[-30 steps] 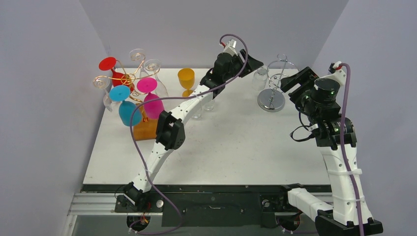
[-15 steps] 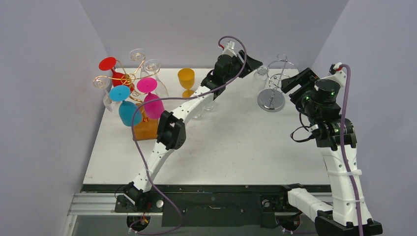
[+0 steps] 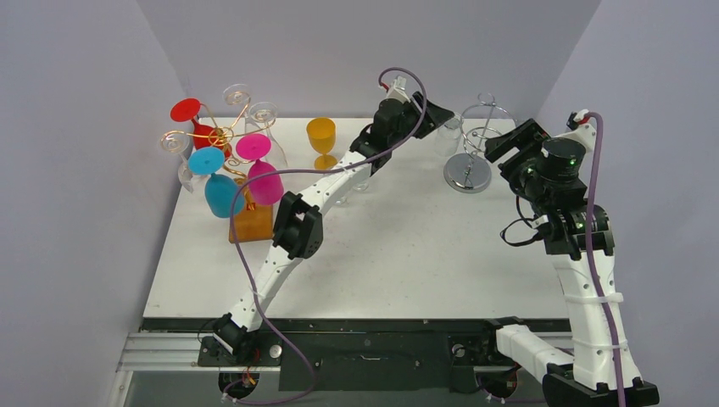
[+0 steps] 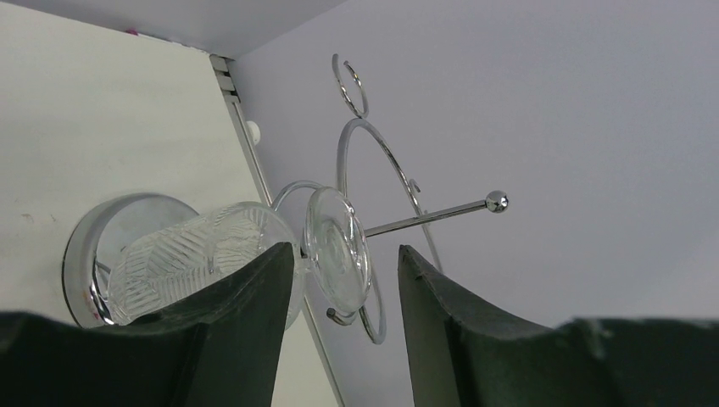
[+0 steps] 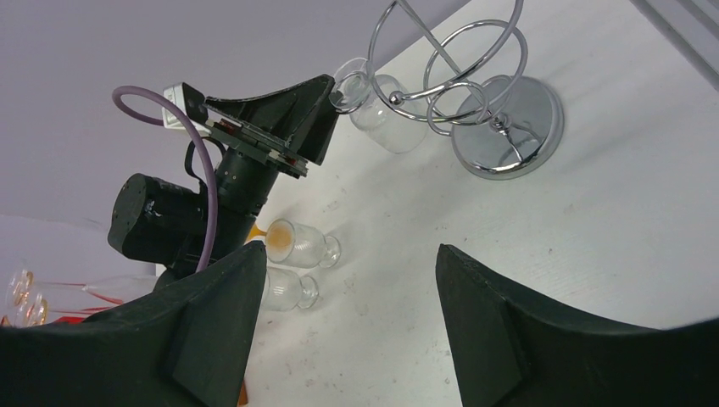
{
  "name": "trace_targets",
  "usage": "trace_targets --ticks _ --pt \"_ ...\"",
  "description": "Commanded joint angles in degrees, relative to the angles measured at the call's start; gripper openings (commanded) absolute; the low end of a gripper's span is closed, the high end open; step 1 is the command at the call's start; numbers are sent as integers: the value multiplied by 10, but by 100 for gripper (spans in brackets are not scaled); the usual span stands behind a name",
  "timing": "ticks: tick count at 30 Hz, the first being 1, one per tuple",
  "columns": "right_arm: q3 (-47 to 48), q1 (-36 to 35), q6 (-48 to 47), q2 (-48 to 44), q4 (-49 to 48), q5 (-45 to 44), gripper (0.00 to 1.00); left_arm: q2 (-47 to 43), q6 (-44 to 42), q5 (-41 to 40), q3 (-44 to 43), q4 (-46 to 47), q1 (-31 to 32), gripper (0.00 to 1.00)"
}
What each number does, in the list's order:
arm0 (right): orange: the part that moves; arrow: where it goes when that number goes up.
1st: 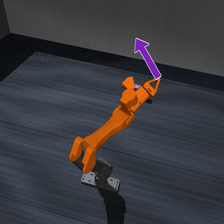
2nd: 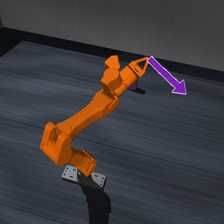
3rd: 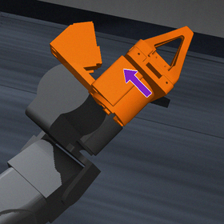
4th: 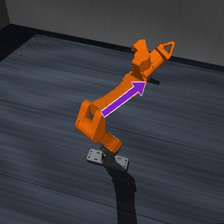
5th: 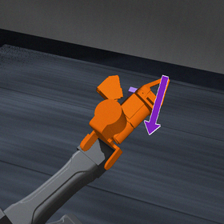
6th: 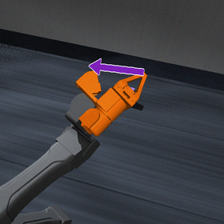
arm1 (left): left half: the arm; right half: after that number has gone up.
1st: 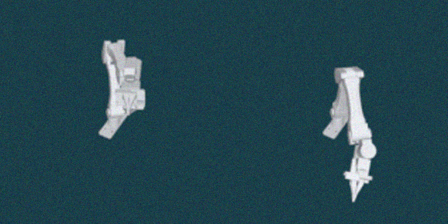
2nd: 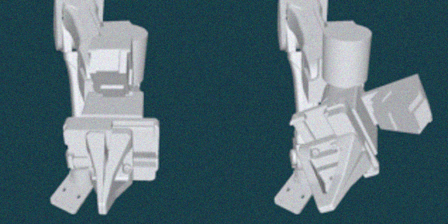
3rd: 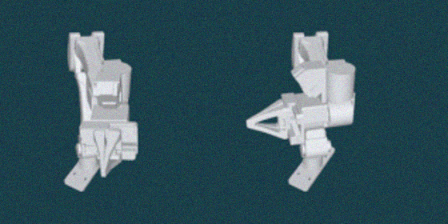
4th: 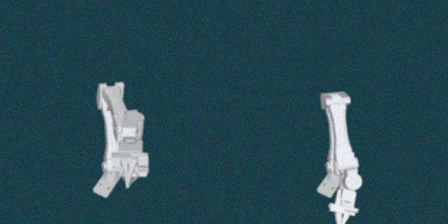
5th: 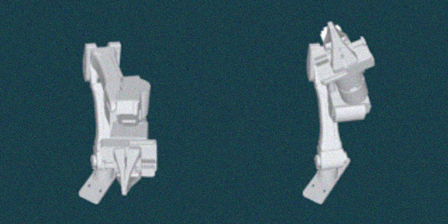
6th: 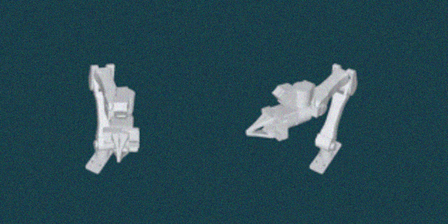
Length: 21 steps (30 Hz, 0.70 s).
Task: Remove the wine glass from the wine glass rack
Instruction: Adjust the wine rack at the center of the board.
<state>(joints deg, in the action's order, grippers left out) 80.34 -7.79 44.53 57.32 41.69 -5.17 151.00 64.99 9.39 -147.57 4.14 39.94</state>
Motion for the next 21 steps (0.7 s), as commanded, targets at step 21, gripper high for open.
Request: trace_targets --ticks 21 --pt "-13 9 -4 -16 -15 3 68 5 65 29 -2 64 1 22"
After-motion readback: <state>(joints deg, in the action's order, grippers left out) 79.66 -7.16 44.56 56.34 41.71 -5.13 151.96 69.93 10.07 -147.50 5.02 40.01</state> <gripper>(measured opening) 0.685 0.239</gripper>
